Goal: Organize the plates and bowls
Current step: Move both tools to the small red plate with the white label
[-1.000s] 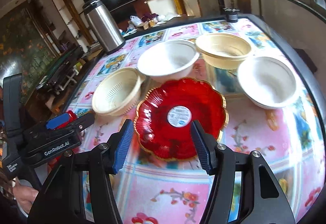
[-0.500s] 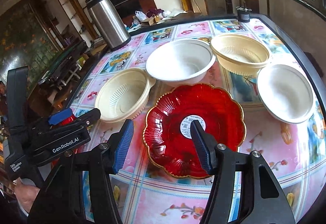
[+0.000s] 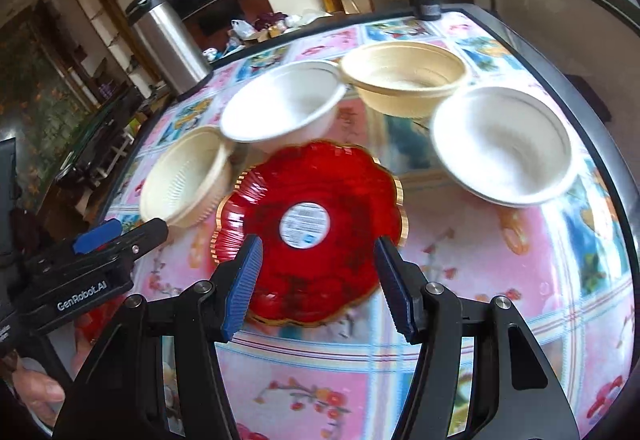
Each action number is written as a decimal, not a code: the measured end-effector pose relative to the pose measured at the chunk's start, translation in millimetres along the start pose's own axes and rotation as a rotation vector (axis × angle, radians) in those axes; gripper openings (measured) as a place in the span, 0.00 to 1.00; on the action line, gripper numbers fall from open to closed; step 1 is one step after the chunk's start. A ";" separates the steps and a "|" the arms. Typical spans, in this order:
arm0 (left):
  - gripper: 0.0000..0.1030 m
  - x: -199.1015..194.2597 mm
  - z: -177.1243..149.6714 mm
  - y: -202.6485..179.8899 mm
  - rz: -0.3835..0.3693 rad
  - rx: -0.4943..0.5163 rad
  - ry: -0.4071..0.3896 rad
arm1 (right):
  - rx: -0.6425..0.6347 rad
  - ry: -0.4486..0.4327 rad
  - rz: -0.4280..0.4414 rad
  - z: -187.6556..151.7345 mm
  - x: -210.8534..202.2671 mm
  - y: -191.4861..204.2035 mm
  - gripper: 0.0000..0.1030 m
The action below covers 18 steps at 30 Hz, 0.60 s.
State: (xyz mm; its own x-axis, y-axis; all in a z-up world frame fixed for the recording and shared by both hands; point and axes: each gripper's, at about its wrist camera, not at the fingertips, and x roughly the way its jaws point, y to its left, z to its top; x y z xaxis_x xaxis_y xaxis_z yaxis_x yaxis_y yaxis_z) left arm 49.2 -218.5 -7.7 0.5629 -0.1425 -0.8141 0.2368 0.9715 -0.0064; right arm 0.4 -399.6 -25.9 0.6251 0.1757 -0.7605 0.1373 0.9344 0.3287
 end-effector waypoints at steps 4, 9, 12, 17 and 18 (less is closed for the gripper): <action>0.79 0.4 -6.8 -13.5 -0.009 0.007 0.013 | 0.020 0.013 -0.011 -3.3 0.5 -11.9 0.56; 0.79 5.0 -16.6 -29.9 -0.025 0.009 0.048 | 0.061 0.033 0.004 -3.5 8.1 -27.7 0.56; 0.79 11.7 -18.7 -36.7 -0.027 0.007 0.077 | 0.082 0.041 0.010 -2.0 13.0 -35.7 0.56; 0.79 20.0 -17.4 -38.7 -0.005 -0.018 0.086 | 0.116 0.055 0.052 6.1 23.8 -46.3 0.56; 0.79 21.1 -16.8 -39.1 -0.002 -0.019 0.084 | 0.113 0.054 0.055 7.4 25.1 -46.5 0.56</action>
State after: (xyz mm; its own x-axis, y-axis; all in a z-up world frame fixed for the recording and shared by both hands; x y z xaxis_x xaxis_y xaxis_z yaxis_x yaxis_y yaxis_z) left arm 38.6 -256.3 -34.4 0.4938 -0.1290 -0.8599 0.2226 0.9747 -0.0183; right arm 15.4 -441.0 -56.2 0.5923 0.2452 -0.7675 0.1914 0.8825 0.4296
